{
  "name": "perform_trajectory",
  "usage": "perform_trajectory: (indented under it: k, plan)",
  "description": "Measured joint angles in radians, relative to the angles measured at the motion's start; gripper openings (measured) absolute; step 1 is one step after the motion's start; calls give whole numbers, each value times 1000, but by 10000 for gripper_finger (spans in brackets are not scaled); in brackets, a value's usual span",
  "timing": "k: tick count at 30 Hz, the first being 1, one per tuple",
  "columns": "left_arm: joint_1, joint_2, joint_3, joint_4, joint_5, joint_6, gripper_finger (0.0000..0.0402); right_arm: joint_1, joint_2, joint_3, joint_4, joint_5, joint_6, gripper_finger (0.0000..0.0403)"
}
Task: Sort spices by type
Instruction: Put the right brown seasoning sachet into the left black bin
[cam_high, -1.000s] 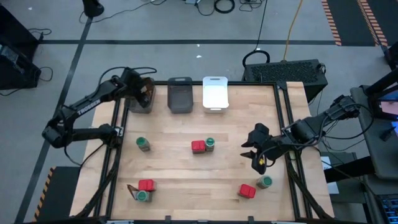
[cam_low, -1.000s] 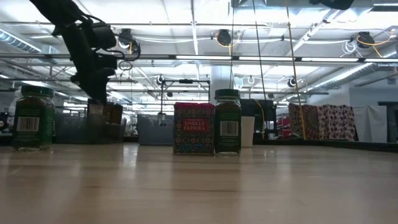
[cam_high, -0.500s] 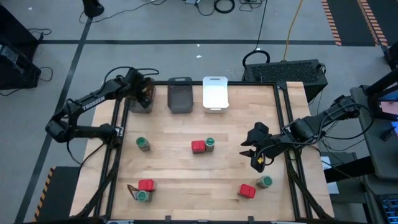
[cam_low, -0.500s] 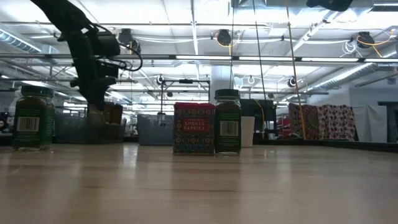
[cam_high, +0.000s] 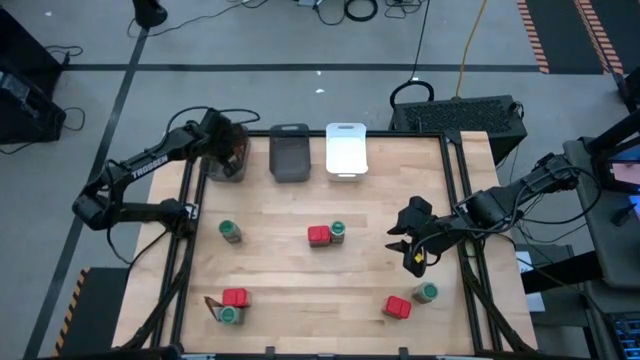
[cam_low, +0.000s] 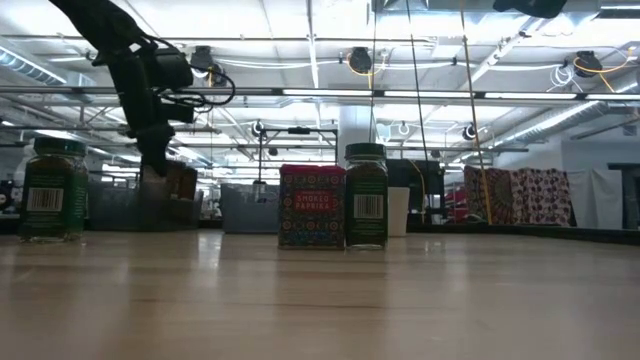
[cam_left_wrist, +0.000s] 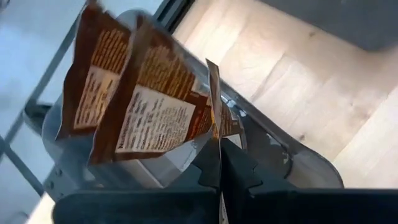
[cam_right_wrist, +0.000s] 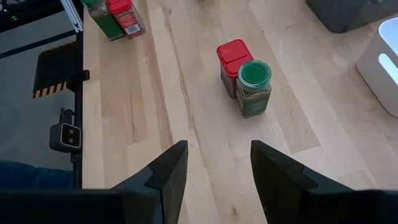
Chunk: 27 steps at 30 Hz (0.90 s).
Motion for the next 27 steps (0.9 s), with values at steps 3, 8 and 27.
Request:
perform_trajectory:
  k: [3,8,27]
  plan:
    - [-1,0,0,4,20,81,3,0,0,0,0,0,-4,160]
    - [-12,0,0,4,20,253,2,0,0,0,0,0,-18,160]
    - [-13,0,0,-7,-54,383,56,0,0,0,0,4,-19,160]
